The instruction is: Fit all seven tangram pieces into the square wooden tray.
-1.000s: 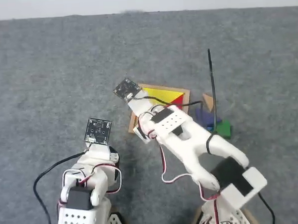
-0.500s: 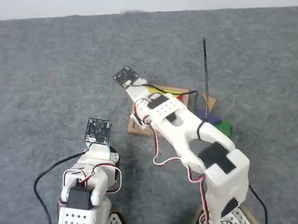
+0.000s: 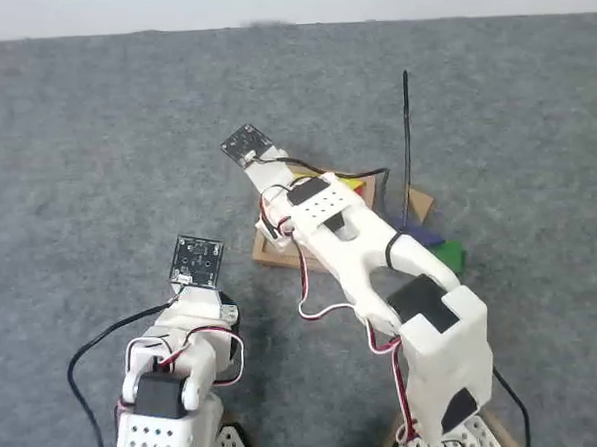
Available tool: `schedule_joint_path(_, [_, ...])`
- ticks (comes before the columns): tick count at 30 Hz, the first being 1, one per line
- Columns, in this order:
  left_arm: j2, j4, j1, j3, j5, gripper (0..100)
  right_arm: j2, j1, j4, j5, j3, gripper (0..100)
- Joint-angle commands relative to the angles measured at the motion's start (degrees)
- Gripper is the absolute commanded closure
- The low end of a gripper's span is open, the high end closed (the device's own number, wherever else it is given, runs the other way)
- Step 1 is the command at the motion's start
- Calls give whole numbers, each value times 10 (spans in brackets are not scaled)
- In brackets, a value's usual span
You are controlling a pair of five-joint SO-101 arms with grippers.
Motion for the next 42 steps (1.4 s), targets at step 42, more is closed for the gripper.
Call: schedule_joint_path(42, [-7, 4, 1, -7, 7, 988, -196, 274, 130, 103, 98, 699])
